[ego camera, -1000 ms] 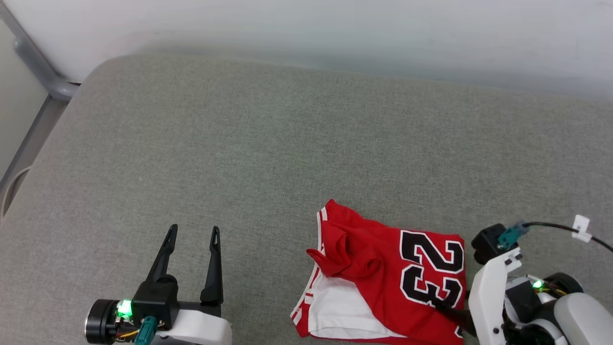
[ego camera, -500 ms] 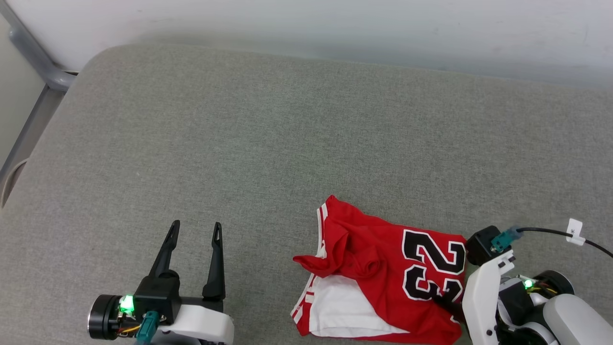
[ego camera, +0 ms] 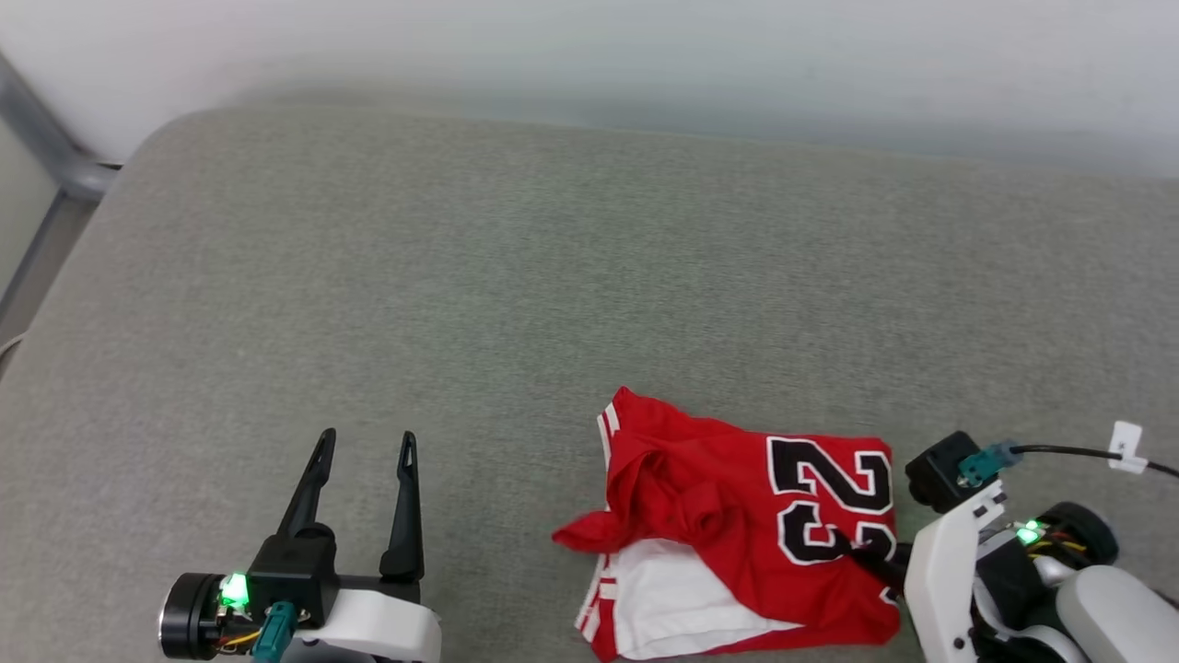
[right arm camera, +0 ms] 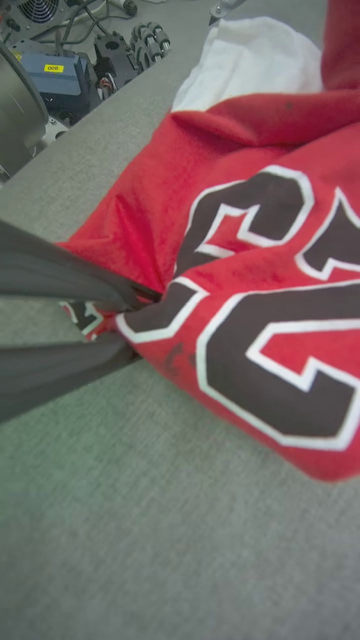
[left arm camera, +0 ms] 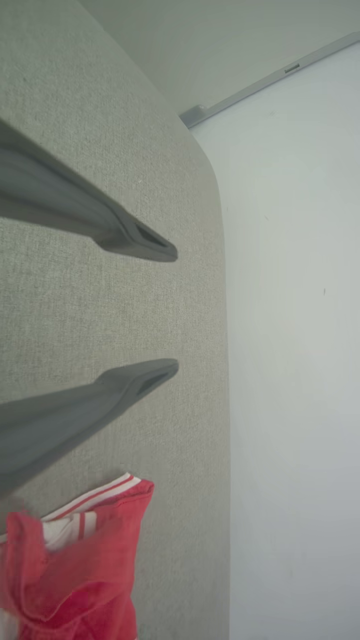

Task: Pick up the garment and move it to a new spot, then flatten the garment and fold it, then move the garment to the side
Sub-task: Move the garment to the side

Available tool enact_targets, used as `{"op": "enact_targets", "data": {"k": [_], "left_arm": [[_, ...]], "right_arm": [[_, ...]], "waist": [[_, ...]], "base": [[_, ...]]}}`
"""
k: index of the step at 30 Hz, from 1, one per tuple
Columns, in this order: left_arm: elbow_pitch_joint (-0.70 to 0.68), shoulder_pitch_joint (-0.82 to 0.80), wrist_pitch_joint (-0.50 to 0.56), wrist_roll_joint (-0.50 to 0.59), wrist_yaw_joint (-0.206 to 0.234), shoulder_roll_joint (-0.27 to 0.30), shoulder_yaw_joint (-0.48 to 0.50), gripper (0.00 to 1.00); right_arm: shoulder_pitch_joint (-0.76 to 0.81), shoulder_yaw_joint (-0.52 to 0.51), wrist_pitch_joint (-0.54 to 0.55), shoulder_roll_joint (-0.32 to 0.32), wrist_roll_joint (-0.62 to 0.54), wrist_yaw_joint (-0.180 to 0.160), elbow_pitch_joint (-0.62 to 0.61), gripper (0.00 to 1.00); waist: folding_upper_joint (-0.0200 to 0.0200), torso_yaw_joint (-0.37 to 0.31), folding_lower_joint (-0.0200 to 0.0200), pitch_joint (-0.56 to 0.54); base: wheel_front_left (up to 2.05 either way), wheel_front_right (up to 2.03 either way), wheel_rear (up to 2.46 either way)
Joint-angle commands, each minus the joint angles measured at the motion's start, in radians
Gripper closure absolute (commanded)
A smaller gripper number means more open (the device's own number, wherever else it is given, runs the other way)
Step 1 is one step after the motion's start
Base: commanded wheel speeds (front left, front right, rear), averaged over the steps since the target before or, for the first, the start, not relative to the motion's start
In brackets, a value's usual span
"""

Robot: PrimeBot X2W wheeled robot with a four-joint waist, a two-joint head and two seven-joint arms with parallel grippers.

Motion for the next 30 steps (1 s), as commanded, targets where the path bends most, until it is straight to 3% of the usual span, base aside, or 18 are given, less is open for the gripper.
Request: {"op": "enact_targets", "data": {"k": [1,12,21,30], "left_arm": [[-0.004,0.008,-0.007,-0.001,-0.001,0.0,0.003,0.0],[-0.031,-0.007,-0.006,0.01,-0.002,0.012,0.021,0.0],[-0.051,-0.034,-0.005,0.02,0.004,0.029,0.03,0.0],[-0.086,-0.091,-0.005,0.027,-0.005,0.064,0.035,0.0]], "right_arm": [[-0.012,-0.002,-0.008,-0.019,-0.007,-0.002,-0.004,1.0],[-0.06,-0.042,-0.065,-0.108,-0.061,-0.002,-0.047,1.0],[-0.1,-0.116,-0.109,-0.139,-0.092,-0.002,-0.028,1.0],[-0.212,-0.225,-0.127,-0.189,-0.145,-0.002,0.036,1.0]], "waist": [[-0.0001,-0.02,-0.0001,-0.001],[-0.0001,-0.21,-0.0001,0.042],[-0.0001,-0.29,-0.0001,0.092],[-0.0001,-0.306,-0.0001,0.212]], "base": [[0.0,0.0,0.0],[0.0,0.0,0.0],[0.0,0.0,0.0],[0.0,0.0,0.0]]}}
